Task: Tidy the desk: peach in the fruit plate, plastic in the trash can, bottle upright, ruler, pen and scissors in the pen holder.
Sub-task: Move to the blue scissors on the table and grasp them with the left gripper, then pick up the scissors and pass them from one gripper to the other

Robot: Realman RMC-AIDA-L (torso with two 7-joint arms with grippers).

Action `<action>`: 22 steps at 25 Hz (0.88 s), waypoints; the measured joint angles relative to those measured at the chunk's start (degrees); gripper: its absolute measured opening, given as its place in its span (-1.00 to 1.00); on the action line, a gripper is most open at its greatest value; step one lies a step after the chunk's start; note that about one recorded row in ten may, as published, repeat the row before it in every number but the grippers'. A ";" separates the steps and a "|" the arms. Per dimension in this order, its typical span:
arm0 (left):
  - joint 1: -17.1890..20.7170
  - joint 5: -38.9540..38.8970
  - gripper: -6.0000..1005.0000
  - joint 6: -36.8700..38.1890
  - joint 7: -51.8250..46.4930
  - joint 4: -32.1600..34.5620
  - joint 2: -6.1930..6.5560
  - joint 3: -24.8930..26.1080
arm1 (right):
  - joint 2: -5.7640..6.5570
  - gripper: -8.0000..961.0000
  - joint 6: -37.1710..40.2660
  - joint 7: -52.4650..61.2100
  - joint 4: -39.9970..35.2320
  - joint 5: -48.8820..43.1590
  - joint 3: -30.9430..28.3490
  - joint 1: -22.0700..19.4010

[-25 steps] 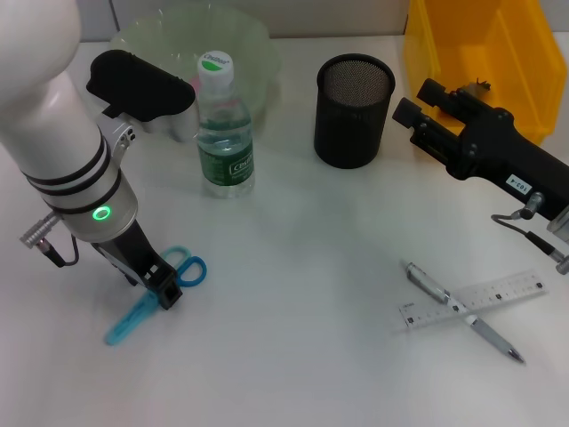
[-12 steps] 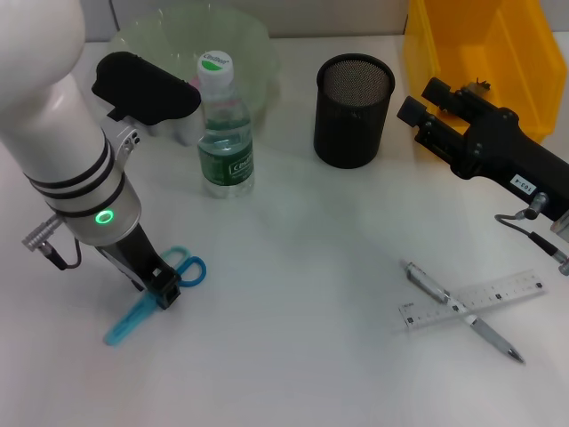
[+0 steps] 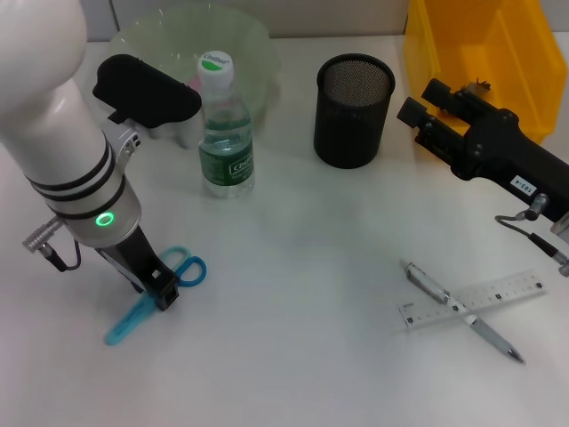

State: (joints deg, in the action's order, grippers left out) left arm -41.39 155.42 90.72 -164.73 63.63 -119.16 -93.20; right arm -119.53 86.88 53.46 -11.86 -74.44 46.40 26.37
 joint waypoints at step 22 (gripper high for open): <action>0.34 0.31 -0.48 0.46 0.04 4.06 -0.01 -1.28 | 0.00 0.17 0.04 0.07 0.09 0.01 -0.13 0.00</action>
State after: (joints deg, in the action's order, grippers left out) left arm -41.05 155.73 91.18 -164.69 67.69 -119.17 -94.48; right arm -119.53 86.92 53.54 -11.77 -74.43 46.27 26.37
